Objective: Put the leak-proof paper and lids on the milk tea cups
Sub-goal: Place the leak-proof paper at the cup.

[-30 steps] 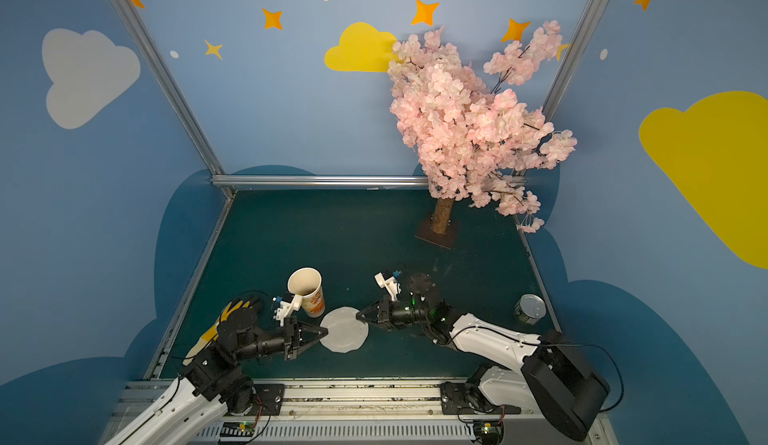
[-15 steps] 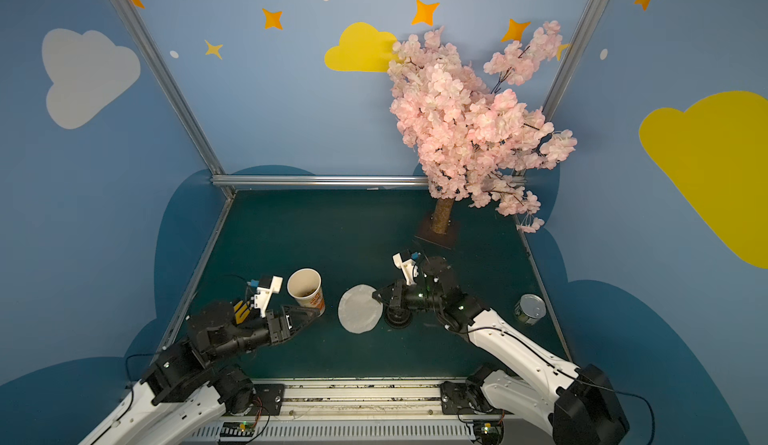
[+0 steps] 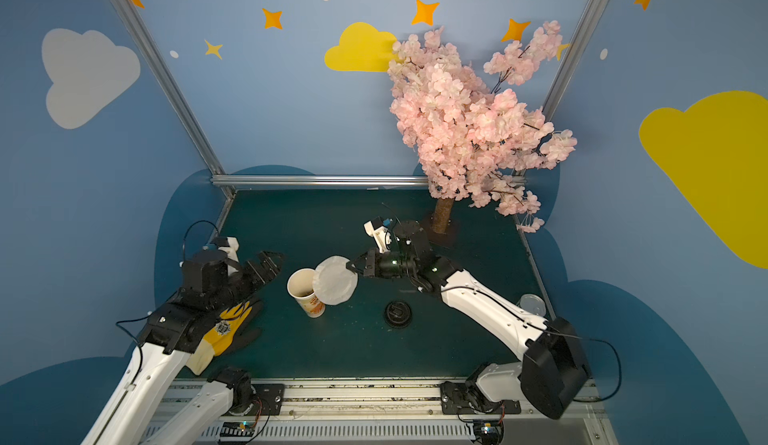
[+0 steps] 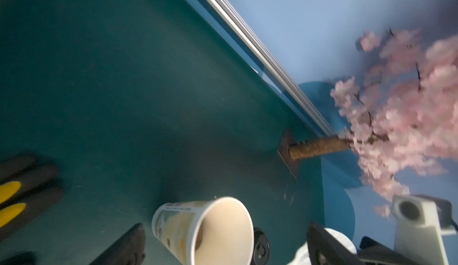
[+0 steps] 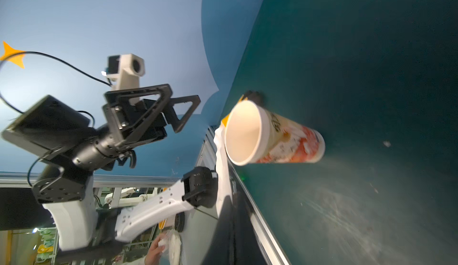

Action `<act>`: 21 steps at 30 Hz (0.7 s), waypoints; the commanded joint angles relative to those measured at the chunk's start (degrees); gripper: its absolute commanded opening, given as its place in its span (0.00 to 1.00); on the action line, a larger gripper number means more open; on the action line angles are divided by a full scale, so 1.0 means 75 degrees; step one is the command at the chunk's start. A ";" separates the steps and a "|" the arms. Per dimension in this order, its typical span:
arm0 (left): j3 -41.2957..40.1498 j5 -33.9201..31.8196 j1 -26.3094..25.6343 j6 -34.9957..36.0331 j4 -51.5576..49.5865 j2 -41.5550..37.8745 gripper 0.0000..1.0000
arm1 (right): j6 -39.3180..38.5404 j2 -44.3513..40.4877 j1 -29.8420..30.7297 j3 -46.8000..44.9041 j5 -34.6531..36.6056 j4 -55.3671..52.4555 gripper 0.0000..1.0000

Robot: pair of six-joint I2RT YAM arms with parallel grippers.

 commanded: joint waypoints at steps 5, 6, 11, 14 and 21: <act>-0.0998 0.2631 0.1882 -0.0316 0.0488 -0.0600 1.00 | 0.0734 0.1713 0.0417 0.1129 -0.0199 0.1221 0.00; -0.1189 0.2771 0.1949 -0.0425 0.0537 -0.0720 1.00 | 0.0773 0.1880 0.0446 0.1221 -0.0199 0.1261 0.00; -0.1866 0.3307 0.1980 -0.0880 0.0703 -0.1133 1.00 | 0.0983 0.2513 0.0531 0.1564 -0.0466 0.1514 0.00; -0.2041 0.3504 0.1980 -0.0960 0.0602 -0.1320 1.00 | 0.0903 0.2658 0.0533 0.1654 -0.0443 0.1369 0.00; -0.2419 0.3976 0.1981 -0.1259 0.0930 -0.1378 1.00 | 0.0852 0.2768 0.0604 0.1665 -0.0395 0.1241 0.00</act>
